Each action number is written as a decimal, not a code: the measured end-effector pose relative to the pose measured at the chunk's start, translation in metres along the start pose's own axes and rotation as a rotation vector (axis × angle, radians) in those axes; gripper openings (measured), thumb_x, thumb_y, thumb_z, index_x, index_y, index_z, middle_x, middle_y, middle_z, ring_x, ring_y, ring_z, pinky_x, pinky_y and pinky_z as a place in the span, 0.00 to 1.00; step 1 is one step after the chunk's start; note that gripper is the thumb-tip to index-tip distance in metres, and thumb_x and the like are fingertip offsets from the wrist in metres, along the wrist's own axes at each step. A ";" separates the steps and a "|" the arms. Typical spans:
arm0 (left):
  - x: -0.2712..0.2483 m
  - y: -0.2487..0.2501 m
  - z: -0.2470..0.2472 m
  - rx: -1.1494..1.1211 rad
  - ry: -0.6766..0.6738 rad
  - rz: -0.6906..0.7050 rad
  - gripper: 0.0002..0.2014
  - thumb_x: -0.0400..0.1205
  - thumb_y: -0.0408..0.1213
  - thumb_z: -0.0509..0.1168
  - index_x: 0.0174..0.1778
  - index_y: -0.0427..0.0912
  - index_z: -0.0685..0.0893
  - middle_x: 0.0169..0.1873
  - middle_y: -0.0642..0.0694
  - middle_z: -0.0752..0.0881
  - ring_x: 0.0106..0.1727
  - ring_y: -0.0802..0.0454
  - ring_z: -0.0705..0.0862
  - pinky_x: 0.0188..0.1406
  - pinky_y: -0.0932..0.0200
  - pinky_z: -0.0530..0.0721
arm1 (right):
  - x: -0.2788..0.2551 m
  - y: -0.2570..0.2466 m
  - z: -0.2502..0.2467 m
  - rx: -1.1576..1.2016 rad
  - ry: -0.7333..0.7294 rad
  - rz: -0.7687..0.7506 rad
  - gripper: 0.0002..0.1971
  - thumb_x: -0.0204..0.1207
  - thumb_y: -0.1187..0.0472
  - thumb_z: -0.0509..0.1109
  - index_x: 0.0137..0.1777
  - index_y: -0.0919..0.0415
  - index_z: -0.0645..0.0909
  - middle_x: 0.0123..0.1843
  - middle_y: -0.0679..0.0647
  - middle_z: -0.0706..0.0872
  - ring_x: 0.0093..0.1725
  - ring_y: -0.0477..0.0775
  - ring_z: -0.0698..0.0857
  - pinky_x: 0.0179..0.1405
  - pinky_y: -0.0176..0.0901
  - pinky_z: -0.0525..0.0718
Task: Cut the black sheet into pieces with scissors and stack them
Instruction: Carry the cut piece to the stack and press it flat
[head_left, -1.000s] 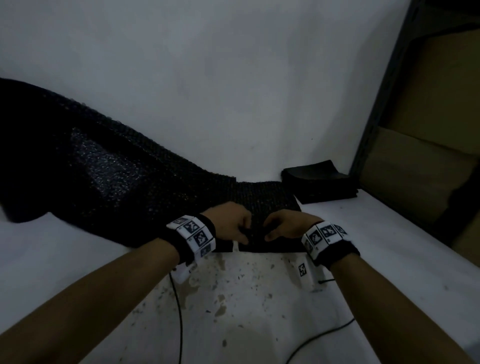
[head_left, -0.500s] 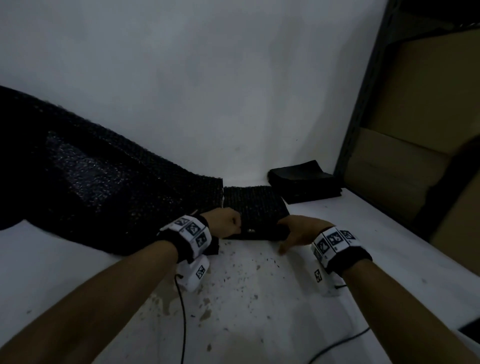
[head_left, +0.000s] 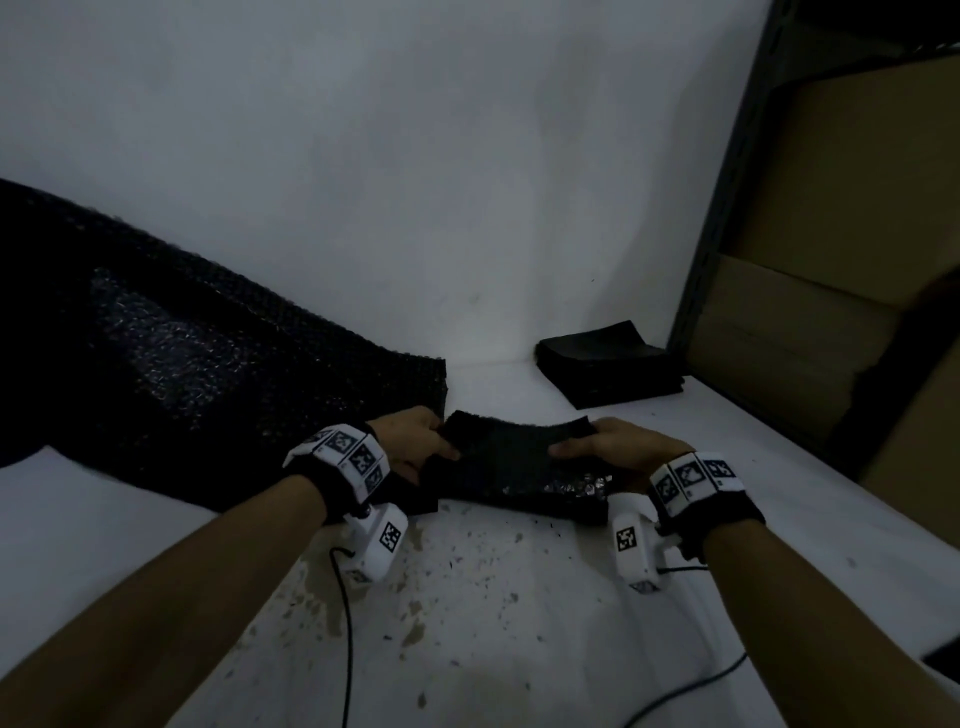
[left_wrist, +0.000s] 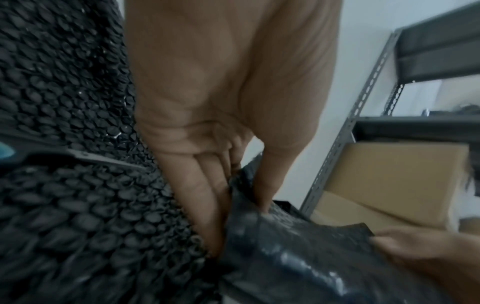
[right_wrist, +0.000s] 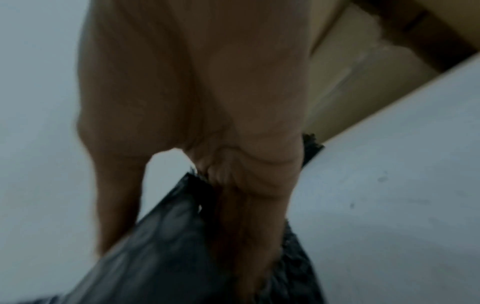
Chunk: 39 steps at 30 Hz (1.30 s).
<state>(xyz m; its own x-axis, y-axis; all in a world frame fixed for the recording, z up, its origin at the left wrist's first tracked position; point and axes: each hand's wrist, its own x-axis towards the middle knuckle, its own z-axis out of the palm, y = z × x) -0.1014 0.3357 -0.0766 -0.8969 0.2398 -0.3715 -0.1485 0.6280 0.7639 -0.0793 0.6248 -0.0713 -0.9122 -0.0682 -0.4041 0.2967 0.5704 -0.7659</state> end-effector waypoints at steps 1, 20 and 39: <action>0.002 -0.002 0.002 0.007 -0.003 -0.012 0.12 0.81 0.36 0.73 0.56 0.31 0.86 0.45 0.35 0.88 0.39 0.45 0.87 0.30 0.55 0.86 | 0.003 0.003 -0.002 -0.048 -0.025 0.028 0.39 0.48 0.44 0.90 0.59 0.61 0.87 0.53 0.60 0.93 0.54 0.63 0.92 0.60 0.63 0.88; 0.024 0.011 0.024 0.056 -0.081 -0.133 0.09 0.86 0.33 0.65 0.55 0.29 0.81 0.49 0.29 0.85 0.39 0.38 0.87 0.34 0.43 0.91 | 0.026 0.021 0.001 -0.238 0.179 0.128 0.20 0.84 0.58 0.65 0.72 0.67 0.77 0.66 0.66 0.83 0.63 0.63 0.85 0.66 0.52 0.84; 0.057 0.012 0.036 0.530 0.072 0.010 0.17 0.88 0.35 0.59 0.69 0.33 0.82 0.66 0.35 0.85 0.67 0.39 0.83 0.63 0.52 0.80 | 0.035 0.024 -0.001 -0.317 0.250 0.123 0.23 0.90 0.53 0.56 0.80 0.64 0.70 0.79 0.63 0.75 0.74 0.61 0.77 0.69 0.41 0.73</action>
<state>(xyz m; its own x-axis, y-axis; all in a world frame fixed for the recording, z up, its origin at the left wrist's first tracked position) -0.1392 0.3832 -0.1073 -0.9264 0.2082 -0.3139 0.0745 0.9182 0.3890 -0.1043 0.6368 -0.1036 -0.9277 0.1945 -0.3187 0.3413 0.7879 -0.5126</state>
